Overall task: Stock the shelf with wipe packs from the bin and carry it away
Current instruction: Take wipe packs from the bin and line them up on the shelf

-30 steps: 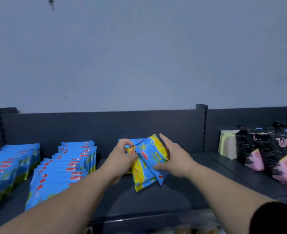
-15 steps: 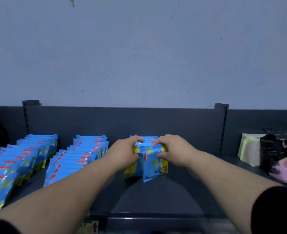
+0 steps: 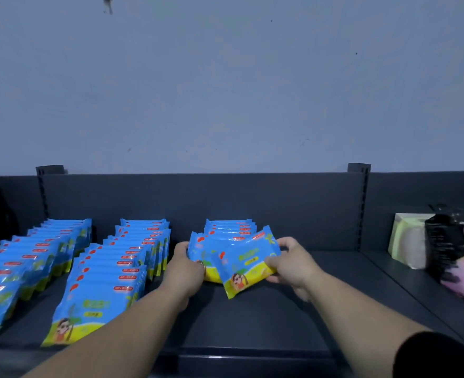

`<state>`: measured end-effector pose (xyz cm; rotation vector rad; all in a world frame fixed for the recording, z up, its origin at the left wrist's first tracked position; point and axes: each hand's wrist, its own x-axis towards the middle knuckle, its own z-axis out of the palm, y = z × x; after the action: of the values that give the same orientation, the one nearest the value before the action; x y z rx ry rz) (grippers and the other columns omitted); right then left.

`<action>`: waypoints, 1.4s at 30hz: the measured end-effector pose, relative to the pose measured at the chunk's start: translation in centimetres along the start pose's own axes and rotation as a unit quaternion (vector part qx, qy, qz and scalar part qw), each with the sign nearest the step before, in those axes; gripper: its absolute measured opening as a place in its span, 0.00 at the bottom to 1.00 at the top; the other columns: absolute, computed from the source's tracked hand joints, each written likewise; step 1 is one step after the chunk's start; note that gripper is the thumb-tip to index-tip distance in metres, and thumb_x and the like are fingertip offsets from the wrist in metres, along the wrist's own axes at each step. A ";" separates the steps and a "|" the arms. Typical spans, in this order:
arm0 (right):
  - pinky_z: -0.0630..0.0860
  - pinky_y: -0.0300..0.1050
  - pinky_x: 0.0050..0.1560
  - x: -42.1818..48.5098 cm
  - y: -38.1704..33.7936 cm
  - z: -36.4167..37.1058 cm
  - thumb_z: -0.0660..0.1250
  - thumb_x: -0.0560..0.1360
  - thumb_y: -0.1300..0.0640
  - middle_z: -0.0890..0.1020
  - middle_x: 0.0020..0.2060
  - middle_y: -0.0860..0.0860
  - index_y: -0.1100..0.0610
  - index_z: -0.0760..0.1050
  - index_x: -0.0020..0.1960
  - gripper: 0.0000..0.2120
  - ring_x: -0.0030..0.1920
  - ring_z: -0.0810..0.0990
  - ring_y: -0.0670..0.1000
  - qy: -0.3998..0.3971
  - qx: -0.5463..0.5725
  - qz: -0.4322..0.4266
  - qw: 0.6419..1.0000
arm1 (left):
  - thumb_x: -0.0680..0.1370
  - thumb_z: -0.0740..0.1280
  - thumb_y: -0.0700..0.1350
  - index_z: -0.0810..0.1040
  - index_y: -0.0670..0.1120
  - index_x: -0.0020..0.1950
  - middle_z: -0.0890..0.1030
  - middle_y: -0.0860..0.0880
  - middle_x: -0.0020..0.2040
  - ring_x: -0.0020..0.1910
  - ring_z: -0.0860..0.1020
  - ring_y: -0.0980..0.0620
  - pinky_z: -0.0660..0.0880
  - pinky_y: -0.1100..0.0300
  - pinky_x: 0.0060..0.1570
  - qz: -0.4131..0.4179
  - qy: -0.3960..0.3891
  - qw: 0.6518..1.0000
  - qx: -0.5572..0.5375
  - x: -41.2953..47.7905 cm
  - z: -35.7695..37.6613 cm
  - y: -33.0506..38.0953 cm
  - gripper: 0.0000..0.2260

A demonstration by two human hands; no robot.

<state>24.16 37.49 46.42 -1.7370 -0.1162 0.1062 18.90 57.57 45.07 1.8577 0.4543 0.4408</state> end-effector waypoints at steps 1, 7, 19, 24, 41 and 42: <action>0.80 0.48 0.44 0.0 0.6 0.3 0.68 0.73 0.64 0.81 0.49 0.53 0.54 0.70 0.48 0.10 0.43 0.81 0.51 0.017 -0.054 -0.004 0.998 | 0.76 0.62 0.40 0.68 0.52 0.58 0.78 0.48 0.49 0.46 0.78 0.47 0.76 0.52 0.45 0.008 0.005 0.999 0.048 0.2 0.1 -0.1 0.13; 0.71 0.41 0.44 -0.5 0.8 1.7 0.75 0.68 0.55 0.77 0.52 0.50 0.54 0.66 0.56 0.23 0.49 0.76 0.49 0.002 -0.265 -0.035 0.964 | 0.61 0.75 0.66 0.67 0.49 0.63 0.70 0.47 0.60 0.62 0.69 0.46 0.71 0.53 0.60 0.011 -0.020 0.956 0.292 -0.3 -0.2 0.6 0.39; 0.68 0.35 0.60 0.4 1.2 3.6 0.77 0.67 0.57 0.69 0.61 0.49 0.46 0.62 0.74 0.40 0.61 0.71 0.47 -0.033 -0.328 -0.143 0.933 | 0.59 0.81 0.54 0.61 0.49 0.66 0.68 0.48 0.61 0.54 0.71 0.53 0.72 0.58 0.57 0.032 -0.076 0.975 0.205 0.3 0.6 -0.1 0.43; 0.69 0.36 0.61 0.4 1.4 3.5 0.78 0.66 0.55 0.69 0.61 0.48 0.45 0.62 0.74 0.42 0.61 0.71 0.46 -0.015 -0.325 -0.151 0.933 | 0.60 0.80 0.56 0.53 0.50 0.73 0.59 0.49 0.64 0.59 0.69 0.51 0.70 0.59 0.59 0.070 -0.081 0.964 0.243 0.4 0.3 -0.2 0.50; 0.59 0.51 0.72 -10.3 4.6 -7.8 0.57 0.76 0.36 0.60 0.75 0.49 0.44 0.56 0.76 0.31 0.74 0.59 0.52 0.267 -0.497 -0.104 0.819 | 0.76 0.58 0.65 0.45 0.48 0.78 0.45 0.47 0.78 0.76 0.47 0.46 0.50 0.49 0.74 0.374 -0.084 0.840 0.383 -9.1 10.7 3.2 0.39; 0.58 0.53 0.73 -11.4 5.0 -9.2 0.57 0.76 0.35 0.60 0.75 0.49 0.44 0.56 0.76 0.31 0.74 0.59 0.51 0.283 -0.507 -0.094 0.809 | 0.76 0.57 0.65 0.45 0.48 0.78 0.44 0.47 0.78 0.76 0.47 0.46 0.49 0.49 0.74 0.389 -0.097 0.833 0.382 -10.4 11.7 3.7 0.38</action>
<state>14.19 26.07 43.14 -2.7290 0.1317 -0.7595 16.30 41.77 44.08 2.8246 -0.3789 0.6541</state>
